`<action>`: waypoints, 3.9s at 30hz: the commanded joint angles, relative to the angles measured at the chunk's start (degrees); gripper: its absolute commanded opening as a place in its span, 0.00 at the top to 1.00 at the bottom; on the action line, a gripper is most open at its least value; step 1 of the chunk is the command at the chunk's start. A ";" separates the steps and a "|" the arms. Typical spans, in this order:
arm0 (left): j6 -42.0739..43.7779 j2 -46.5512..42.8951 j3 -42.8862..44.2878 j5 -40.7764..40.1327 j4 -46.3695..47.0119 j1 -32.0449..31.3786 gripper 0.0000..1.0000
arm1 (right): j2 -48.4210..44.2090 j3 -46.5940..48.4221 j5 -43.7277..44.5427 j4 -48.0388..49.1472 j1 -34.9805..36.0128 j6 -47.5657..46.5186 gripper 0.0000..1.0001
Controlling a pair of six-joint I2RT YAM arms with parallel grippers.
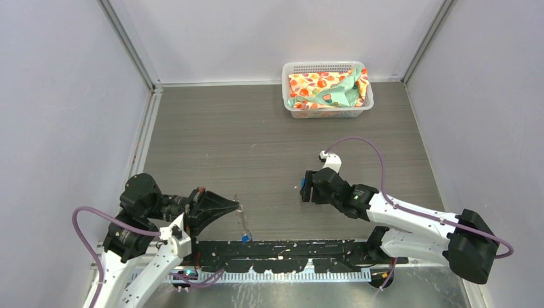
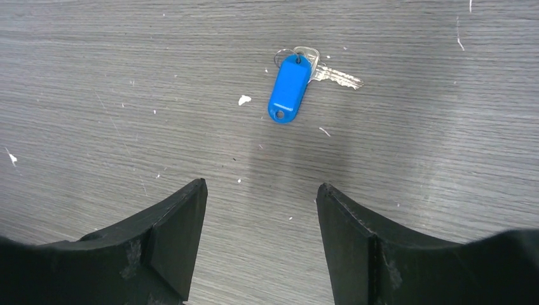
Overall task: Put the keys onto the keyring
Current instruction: Pick up the key from the center of the board.
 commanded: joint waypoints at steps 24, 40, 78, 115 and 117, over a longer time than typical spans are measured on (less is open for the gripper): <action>-2.74 3.25 5.28 0.03 -2.86 -0.06 1.00 | 18.47 14.24 -44.94 4.52 -25.11 -41.93 0.39; -3.25 3.26 6.50 -0.68 -2.40 -0.06 1.00 | 37.72 28.34 -52.09 -5.85 -28.63 -49.64 0.39; -2.69 2.55 6.99 -2.41 -2.31 -0.02 1.00 | 26.29 22.09 -36.80 -7.71 -20.76 -61.90 0.44; -6.88 3.34 6.74 -4.49 -0.47 -0.06 1.00 | 25.19 24.20 -36.80 1.32 -17.46 -54.51 0.99; -9.48 3.34 6.18 -4.68 0.98 -0.06 1.00 | 22.10 22.53 -37.26 3.16 -17.46 -53.84 0.99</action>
